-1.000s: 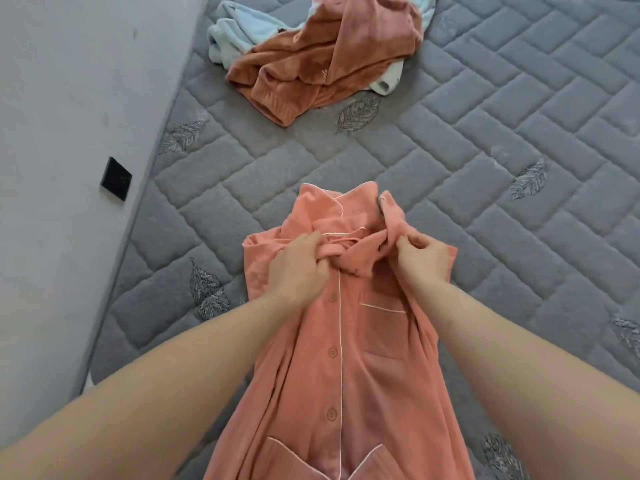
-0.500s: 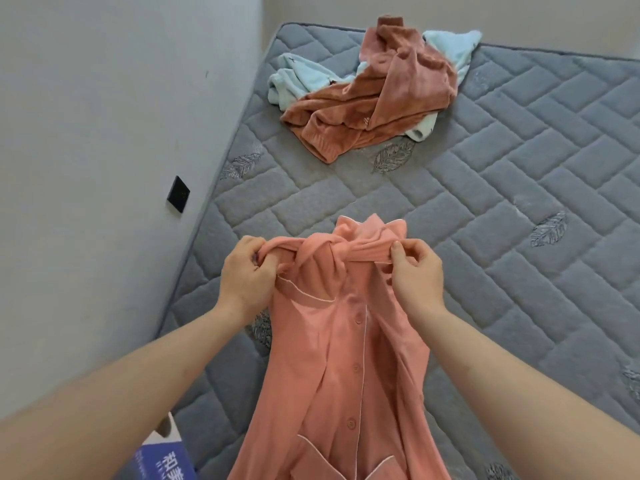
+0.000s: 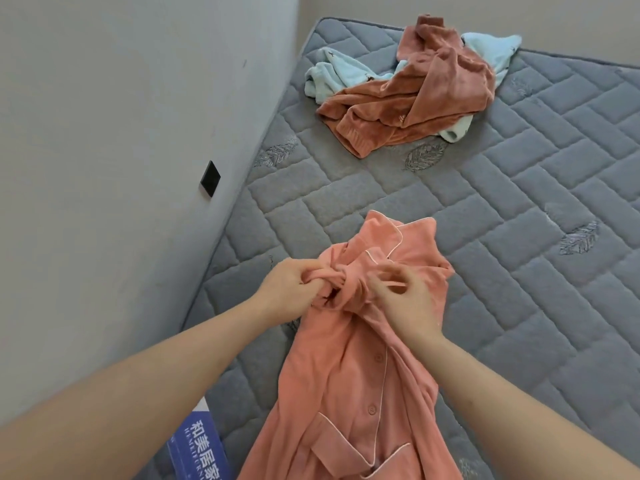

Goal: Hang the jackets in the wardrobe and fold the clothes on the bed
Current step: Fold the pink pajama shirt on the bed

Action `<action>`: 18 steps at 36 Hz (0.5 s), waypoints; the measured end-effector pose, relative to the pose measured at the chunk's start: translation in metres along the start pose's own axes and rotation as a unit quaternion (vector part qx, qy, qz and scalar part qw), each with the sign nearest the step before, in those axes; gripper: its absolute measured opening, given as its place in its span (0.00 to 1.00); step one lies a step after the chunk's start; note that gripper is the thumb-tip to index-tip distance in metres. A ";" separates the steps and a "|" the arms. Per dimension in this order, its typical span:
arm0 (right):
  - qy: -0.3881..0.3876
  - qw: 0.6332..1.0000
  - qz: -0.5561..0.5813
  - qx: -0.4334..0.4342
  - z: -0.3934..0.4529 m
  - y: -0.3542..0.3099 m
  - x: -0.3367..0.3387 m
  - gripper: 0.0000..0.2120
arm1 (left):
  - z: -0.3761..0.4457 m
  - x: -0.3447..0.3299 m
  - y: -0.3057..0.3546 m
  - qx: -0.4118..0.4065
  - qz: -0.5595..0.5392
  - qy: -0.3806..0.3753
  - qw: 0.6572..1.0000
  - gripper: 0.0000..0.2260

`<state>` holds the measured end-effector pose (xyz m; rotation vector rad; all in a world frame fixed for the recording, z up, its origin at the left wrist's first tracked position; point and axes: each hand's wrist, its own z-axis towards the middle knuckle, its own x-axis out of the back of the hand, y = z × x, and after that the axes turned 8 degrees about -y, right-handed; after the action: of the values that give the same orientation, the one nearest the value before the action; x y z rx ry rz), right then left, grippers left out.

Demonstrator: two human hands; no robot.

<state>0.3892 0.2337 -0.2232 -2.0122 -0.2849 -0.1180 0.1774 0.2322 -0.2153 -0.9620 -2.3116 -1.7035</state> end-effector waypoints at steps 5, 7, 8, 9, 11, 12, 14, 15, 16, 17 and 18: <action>-0.073 0.996 0.004 -0.047 -0.008 0.008 -0.022 0.14 | 0.003 -0.013 0.003 0.010 -0.075 0.019 0.997 0.08; -0.055 0.997 0.007 -0.049 -0.009 0.011 -0.021 0.11 | 0.002 -0.014 -0.001 0.017 -0.066 0.039 0.997 0.12; -0.040 0.998 -0.002 -0.040 -0.009 0.012 -0.018 0.07 | 0.001 -0.013 -0.002 0.013 -0.062 0.058 0.996 0.14; -0.012 0.999 -0.016 -0.027 -0.010 0.012 -0.012 0.04 | 0.000 -0.011 -0.003 0.006 -0.062 0.090 0.994 0.15; 0.080 0.996 -0.025 -0.004 -0.007 0.012 0.007 0.05 | -0.001 -0.002 -0.005 0.002 -0.087 0.185 0.979 0.14; 0.127 0.992 -0.013 -0.001 -0.004 0.011 0.019 0.05 | -0.002 0.005 -0.008 0.008 -0.104 0.232 0.967 0.13; 0.215 0.976 0.027 -0.003 0.004 0.010 0.049 0.02 | -0.002 0.023 -0.013 0.025 -0.125 0.302 0.945 0.09; 0.262 0.964 0.036 -0.005 0.008 0.009 0.065 0.01 | -0.002 0.032 -0.016 0.040 -0.131 0.326 0.935 0.08; 0.311 0.950 0.034 -0.006 0.013 0.008 0.081 0.04 | -0.002 0.040 -0.019 0.059 -0.139 0.347 0.925 0.10; 0.356 0.934 0.031 -0.012 0.016 0.005 0.097 0.08 | -0.003 0.047 -0.022 0.084 -0.145 0.369 0.914 0.11; 0.396 0.917 0.040 -0.020 0.019 0.004 0.112 0.12 | -0.002 0.053 -0.028 0.115 -0.148 0.391 0.901 0.10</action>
<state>0.4978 0.2655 -0.2115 -1.8437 0.3218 -0.8648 0.1190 0.2481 -0.2143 0.1407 -2.0569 -1.4600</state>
